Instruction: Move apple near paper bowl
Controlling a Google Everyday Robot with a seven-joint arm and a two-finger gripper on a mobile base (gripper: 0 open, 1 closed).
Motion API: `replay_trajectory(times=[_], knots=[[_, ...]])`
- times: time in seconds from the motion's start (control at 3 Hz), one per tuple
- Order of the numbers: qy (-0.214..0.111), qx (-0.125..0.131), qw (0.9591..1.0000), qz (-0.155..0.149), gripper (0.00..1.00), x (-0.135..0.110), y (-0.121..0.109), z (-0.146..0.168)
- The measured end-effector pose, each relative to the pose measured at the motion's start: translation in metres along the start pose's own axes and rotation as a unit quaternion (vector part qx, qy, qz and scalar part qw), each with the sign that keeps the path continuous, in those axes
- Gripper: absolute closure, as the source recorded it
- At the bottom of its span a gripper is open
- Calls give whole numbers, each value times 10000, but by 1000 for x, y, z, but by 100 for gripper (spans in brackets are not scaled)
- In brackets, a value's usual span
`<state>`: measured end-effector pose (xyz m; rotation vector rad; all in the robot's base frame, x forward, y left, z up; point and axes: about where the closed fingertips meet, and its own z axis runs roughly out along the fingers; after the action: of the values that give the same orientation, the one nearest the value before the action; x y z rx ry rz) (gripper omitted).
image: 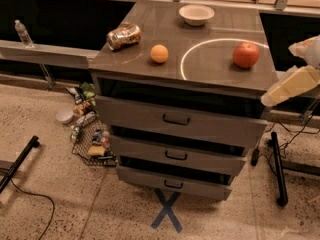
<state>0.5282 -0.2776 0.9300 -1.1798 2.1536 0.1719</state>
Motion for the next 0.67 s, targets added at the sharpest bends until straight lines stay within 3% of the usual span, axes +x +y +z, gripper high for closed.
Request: replay_trajectory(times=[0.33, 0.67], knots=[[-660, 134, 9966, 468, 0, -9, -46, 28], [-1404, 304, 9860, 845, 0, -9, -82, 58]])
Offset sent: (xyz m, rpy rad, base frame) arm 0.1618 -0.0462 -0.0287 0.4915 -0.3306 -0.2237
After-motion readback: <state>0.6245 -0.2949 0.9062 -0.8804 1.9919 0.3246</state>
